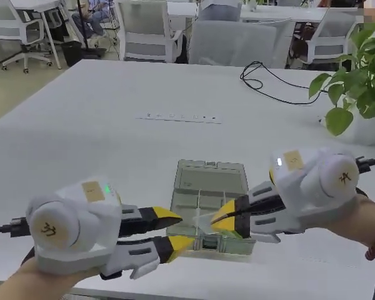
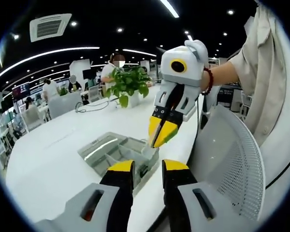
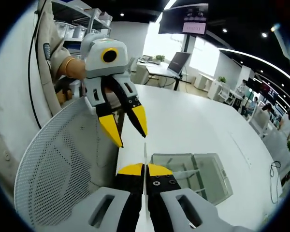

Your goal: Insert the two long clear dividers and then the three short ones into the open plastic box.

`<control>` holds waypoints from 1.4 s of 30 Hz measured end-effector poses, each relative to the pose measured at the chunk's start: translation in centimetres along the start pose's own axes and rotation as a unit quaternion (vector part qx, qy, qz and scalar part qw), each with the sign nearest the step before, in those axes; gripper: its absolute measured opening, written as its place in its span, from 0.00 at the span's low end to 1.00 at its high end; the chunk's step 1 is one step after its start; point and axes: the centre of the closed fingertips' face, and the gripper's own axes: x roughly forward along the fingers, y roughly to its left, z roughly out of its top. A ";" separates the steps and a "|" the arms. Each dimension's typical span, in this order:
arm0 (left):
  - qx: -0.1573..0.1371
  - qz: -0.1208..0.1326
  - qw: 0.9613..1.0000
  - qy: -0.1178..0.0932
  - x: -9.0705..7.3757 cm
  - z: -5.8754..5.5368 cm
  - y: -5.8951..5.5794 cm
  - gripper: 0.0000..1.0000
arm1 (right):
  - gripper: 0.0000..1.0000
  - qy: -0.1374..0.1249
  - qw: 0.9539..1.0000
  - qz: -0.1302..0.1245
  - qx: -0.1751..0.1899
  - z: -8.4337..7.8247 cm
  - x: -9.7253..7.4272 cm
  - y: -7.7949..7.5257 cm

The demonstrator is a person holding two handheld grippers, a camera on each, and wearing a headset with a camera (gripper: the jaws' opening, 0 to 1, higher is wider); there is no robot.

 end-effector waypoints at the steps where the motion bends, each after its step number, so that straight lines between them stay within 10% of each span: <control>1: -0.005 0.004 1.000 -0.001 0.0 0.0 0.1 0.24 | 0.02 0.001 1.000 -0.002 0.002 0.0 0.1 -0.1; 27: -0.103 0.075 0.992 -0.017 -0.5 -0.6 3.4 0.64 | 0.02 0.034 0.996 -0.073 0.030 -1.2 3.7 -5.9; 42: -0.098 0.084 0.992 -0.011 -0.6 -1.0 3.6 0.67 | 0.02 0.068 0.994 -0.070 0.042 -3.0 5.1 -6.9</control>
